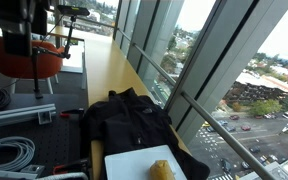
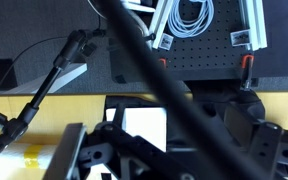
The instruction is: Zip up the black jumper
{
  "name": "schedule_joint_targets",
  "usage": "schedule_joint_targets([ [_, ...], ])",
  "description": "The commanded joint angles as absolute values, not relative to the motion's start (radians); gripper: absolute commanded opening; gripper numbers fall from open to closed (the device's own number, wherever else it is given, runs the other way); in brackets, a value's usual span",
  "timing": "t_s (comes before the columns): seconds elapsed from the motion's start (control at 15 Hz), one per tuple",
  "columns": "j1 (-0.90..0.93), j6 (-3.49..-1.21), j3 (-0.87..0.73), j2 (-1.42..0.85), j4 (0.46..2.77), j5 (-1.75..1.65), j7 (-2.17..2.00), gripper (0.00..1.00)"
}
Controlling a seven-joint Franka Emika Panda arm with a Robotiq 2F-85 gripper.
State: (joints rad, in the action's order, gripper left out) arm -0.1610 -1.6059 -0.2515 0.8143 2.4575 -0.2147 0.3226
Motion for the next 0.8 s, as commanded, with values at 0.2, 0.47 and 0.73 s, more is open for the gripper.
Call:
schedule_joint_targets([
  [0.2,-0.143,-1.739,-0.279,0.718,2.47,-0.218,0.308,1.0],
  [0.47,-0.139,-1.891,-0.303,0.592,2.454,-0.187,0.33,1.0],
  [0.73,-0.118,-2.055,-0.317,0.433,2.417,-0.117,0.357,1.0],
])
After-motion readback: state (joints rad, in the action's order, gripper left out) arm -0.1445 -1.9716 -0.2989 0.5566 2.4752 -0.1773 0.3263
